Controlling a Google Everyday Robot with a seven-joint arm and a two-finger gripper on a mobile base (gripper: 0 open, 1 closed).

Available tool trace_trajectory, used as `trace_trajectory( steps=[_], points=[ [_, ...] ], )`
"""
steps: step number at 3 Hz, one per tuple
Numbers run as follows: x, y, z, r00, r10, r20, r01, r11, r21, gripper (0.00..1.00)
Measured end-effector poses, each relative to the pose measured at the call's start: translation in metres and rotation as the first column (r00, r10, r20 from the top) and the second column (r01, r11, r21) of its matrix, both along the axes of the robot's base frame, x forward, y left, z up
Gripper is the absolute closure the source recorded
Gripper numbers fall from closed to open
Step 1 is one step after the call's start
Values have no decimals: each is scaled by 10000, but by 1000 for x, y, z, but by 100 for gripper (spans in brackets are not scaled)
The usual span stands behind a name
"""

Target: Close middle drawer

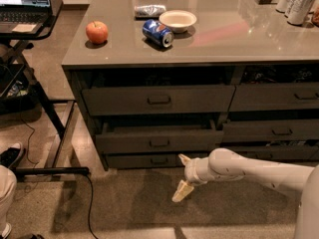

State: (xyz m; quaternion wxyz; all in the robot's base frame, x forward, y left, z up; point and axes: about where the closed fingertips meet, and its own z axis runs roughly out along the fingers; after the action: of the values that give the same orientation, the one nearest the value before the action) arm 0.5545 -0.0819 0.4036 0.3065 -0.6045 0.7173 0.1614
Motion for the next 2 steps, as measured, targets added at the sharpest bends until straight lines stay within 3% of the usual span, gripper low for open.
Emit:
trace_trajectory(
  steps=[1, 2],
  points=[
    [21, -6, 3, 9979, -45, 652, 65, 9995, -294, 19],
    [66, -20, 15, 9843, -269, 1742, 397, 9968, -700, 43]
  ],
)
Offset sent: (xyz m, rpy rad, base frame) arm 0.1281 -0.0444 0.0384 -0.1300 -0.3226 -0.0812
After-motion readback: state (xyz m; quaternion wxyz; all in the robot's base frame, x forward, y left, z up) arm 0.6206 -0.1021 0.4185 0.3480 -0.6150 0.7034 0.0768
